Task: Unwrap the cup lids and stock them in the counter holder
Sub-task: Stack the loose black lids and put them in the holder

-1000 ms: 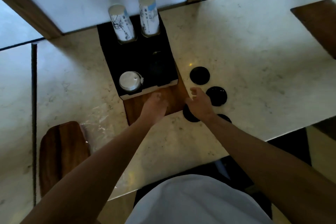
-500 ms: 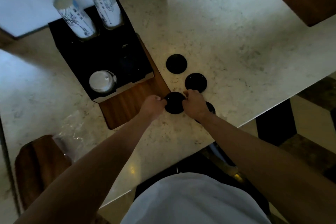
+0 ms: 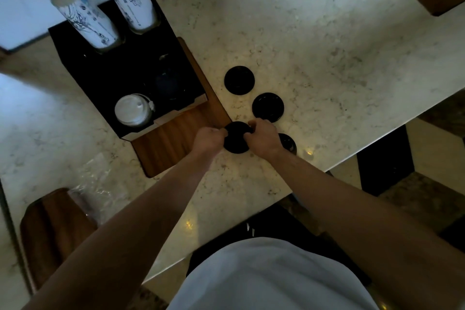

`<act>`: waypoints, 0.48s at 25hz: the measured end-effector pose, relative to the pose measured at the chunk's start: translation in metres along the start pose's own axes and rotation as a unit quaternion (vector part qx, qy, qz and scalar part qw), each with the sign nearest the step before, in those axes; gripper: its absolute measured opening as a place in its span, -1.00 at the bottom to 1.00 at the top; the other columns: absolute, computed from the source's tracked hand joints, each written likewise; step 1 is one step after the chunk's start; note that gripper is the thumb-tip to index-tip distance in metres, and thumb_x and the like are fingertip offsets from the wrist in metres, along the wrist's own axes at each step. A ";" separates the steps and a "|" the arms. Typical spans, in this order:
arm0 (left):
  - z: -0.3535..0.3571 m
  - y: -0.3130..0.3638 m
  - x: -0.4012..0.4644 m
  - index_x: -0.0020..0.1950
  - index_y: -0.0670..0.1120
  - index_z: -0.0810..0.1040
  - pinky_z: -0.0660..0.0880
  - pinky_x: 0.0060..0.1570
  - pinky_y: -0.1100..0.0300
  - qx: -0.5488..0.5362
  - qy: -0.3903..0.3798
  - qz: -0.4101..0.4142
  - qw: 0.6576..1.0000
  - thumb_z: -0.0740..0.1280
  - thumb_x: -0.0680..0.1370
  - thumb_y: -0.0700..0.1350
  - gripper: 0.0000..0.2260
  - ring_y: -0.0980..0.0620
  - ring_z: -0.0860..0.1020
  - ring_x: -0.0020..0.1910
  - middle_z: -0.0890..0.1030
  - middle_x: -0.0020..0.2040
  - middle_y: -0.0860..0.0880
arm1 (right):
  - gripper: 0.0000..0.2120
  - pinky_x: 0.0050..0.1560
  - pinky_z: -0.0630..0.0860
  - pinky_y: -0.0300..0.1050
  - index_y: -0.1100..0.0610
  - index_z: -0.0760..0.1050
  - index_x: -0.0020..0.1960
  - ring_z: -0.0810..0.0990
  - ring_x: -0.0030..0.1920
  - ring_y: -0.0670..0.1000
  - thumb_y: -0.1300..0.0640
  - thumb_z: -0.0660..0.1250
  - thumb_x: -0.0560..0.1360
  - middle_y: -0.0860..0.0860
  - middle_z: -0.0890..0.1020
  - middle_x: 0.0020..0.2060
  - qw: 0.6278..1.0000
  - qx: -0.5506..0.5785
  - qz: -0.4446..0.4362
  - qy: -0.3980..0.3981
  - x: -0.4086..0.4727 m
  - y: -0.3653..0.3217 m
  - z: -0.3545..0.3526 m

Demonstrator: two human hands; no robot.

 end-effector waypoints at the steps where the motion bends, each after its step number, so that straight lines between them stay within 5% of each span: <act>1: 0.000 0.000 0.000 -0.21 -0.04 0.52 0.57 0.23 -0.18 -0.020 0.006 -0.007 1.000 0.36 0.57 -0.20 -0.83 -0.11 0.56 -0.04 0.56 -0.15 -0.07 | -0.54 0.23 0.47 -0.03 0.25 0.46 0.38 0.52 0.26 0.14 0.14 0.35 0.51 0.19 0.56 0.23 1.000 0.004 0.001 0.002 -0.001 -0.001 0.000; 6: -0.001 -0.011 -0.011 -0.20 -0.22 0.56 0.65 -0.26 0.07 -0.109 0.040 -0.066 0.991 0.44 0.53 -0.35 -0.86 -0.03 0.60 -0.23 0.59 -0.18 -0.14 | -0.57 0.20 0.52 -0.07 0.24 0.52 0.34 0.60 0.21 0.11 0.16 0.39 0.49 0.15 0.63 0.21 0.998 0.053 0.010 0.014 -0.007 -0.003 -0.003; 12: -0.012 -0.024 -0.033 -0.10 -0.22 0.60 0.58 -0.23 0.10 -0.179 -0.013 -0.119 0.976 0.46 0.48 -0.38 -0.90 0.00 0.52 -0.28 0.54 -0.20 -0.12 | -0.57 0.19 0.60 0.07 0.17 0.57 0.31 0.64 0.15 0.06 0.16 0.46 0.46 0.09 0.66 0.18 0.991 0.128 0.023 -0.013 -0.015 -0.006 0.000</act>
Point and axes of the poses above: each hand's wrist, its own x-axis towards the middle knuckle, its own z-axis out of the palm, y = z × x, the point moved 3 cm from there along x, towards the middle knuckle
